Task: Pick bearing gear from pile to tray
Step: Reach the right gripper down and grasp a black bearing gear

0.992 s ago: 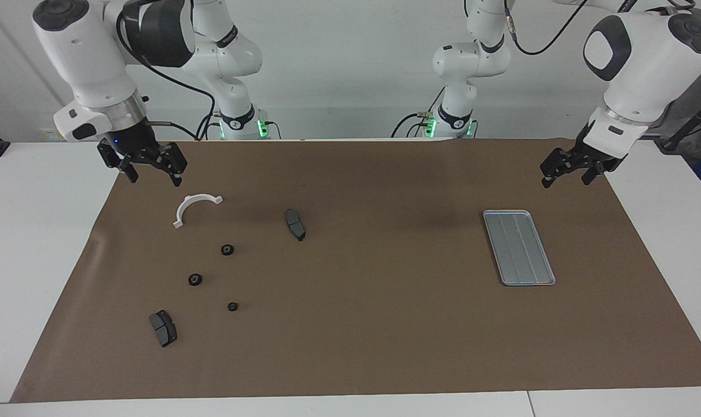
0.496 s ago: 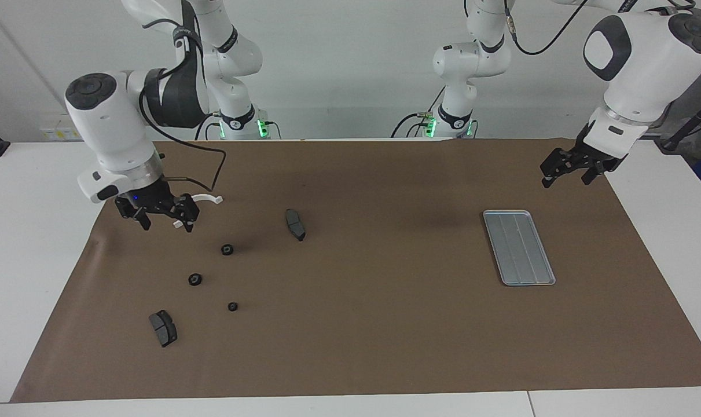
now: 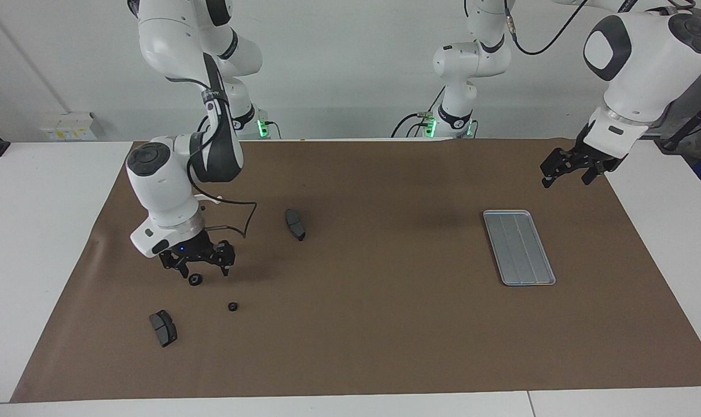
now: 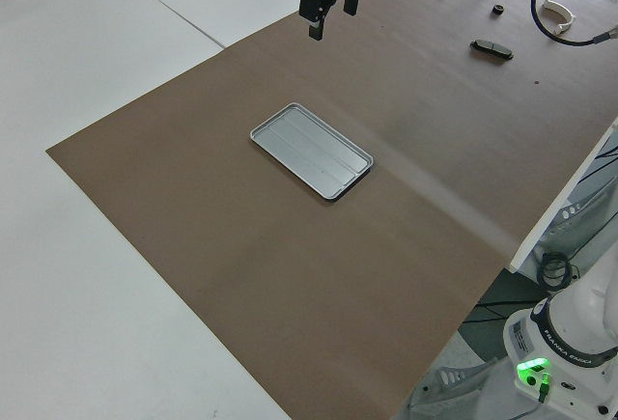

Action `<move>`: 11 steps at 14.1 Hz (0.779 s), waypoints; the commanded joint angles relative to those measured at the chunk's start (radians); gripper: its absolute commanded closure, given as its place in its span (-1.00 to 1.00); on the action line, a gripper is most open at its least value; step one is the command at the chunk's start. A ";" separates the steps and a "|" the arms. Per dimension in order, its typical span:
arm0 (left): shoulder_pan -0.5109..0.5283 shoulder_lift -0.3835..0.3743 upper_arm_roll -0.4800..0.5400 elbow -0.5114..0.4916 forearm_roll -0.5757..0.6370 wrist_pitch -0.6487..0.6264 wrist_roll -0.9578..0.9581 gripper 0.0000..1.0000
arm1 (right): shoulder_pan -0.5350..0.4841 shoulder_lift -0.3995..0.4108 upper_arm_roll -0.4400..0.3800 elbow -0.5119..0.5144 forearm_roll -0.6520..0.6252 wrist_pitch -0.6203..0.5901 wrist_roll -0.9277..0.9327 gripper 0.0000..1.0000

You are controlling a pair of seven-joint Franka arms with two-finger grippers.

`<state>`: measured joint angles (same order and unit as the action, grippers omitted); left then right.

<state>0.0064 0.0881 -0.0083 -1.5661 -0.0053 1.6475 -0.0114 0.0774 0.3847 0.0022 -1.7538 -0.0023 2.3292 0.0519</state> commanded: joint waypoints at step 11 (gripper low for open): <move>-0.002 -0.031 0.002 -0.035 0.019 0.014 0.002 -1.00 | -0.002 0.158 0.041 0.033 0.019 0.206 0.002 -1.00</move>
<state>0.0064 0.0881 -0.0083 -1.5661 -0.0053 1.6475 -0.0114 0.0848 0.5221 0.0341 -1.7416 -0.0017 2.5183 0.0549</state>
